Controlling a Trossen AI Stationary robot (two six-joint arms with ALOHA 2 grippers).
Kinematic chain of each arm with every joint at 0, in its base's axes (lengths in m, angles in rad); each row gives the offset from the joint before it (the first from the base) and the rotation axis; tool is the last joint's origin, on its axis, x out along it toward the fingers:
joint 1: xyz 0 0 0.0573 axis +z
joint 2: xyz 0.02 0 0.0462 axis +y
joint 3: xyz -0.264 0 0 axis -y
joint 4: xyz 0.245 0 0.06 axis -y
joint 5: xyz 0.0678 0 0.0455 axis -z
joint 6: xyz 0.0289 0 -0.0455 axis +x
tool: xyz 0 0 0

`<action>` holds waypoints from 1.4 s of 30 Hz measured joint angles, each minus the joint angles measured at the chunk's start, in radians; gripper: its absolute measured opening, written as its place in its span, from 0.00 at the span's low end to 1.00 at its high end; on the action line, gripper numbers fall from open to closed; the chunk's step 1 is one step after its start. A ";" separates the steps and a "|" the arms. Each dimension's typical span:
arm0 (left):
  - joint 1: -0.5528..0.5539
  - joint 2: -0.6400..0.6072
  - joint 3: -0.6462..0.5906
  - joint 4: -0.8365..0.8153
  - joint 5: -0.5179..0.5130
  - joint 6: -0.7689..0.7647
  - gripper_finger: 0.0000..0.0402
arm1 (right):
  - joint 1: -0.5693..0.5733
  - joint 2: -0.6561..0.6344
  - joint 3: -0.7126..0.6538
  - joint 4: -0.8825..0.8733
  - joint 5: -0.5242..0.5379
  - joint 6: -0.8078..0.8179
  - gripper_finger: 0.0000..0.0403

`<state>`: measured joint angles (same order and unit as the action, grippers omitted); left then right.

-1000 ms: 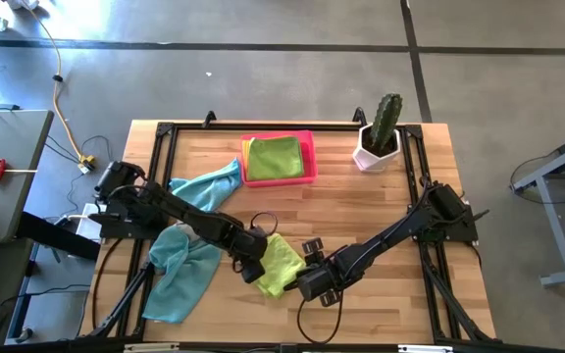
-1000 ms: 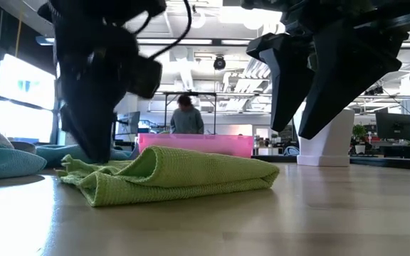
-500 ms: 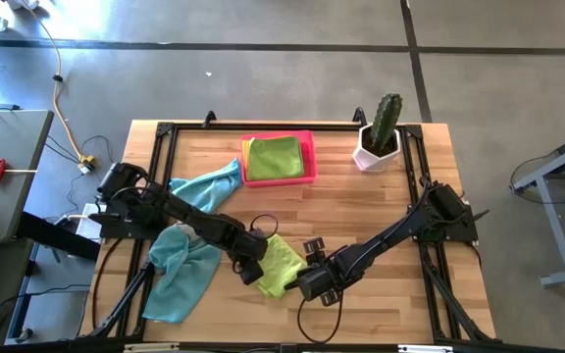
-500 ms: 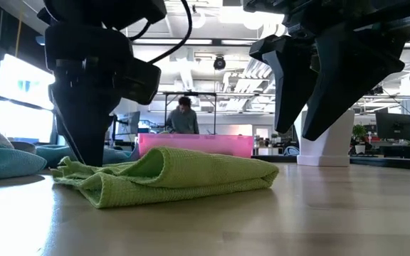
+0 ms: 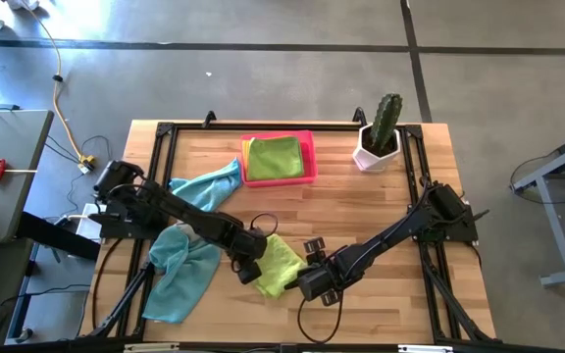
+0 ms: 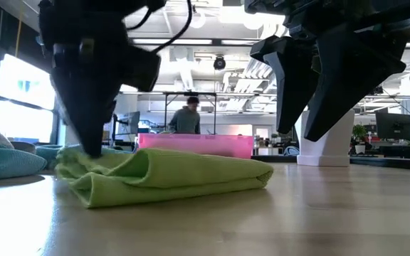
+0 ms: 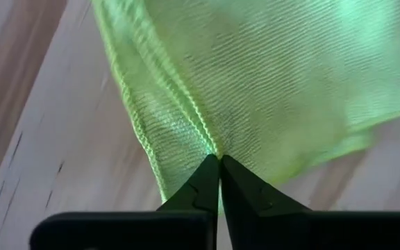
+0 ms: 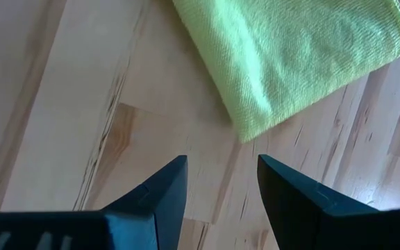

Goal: Fold microfiber towels
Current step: Fold the light green microfiber cloth

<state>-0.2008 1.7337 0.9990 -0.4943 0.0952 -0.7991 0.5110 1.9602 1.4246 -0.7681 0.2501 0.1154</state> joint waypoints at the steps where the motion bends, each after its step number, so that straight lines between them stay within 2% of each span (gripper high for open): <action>1: 0.000 -0.002 0.013 -0.003 -0.001 0.008 0.01 | 0.000 0.000 0.000 -0.001 0.000 0.000 0.41; 10: 0.000 -0.001 0.078 -0.198 -0.078 0.049 0.00 | 0.000 0.000 0.000 -0.005 0.000 0.008 0.41; 15: 0.000 -0.001 0.108 -0.176 -0.025 0.094 0.00 | 0.000 0.000 0.000 -0.007 0.000 0.008 0.41; 18: -0.001 -0.001 0.114 -0.245 -0.110 0.059 0.00 | 0.000 0.000 0.000 -0.007 0.000 0.008 0.41; 20: 0.001 -0.001 0.113 -0.292 -0.128 0.046 0.00 | 0.000 0.000 0.000 -0.007 0.000 0.008 0.41; 22: -0.001 -0.001 0.113 -0.290 -0.129 0.050 0.00 | 0.000 0.000 0.000 -0.007 0.000 0.008 0.41; 25: -0.012 -0.001 0.113 -0.314 -0.200 0.038 0.00 | 0.000 0.000 0.000 -0.007 0.000 0.008 0.41; 29: -0.015 -0.001 0.113 -0.319 -0.242 0.073 0.00 | -0.001 0.000 0.000 0.003 0.000 0.003 0.41; 32: -0.026 0.004 0.113 -0.317 -0.301 0.112 0.00 | -0.001 0.000 0.000 0.058 0.011 -0.013 0.41; 42: -0.032 0.051 0.113 -0.286 -0.323 0.123 0.00 | -0.017 0.003 -0.001 0.321 0.132 -0.098 0.41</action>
<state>-0.2325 1.7849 1.1122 -0.7806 -0.2279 -0.6765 0.4943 1.9635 1.4236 -0.4467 0.3825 0.0178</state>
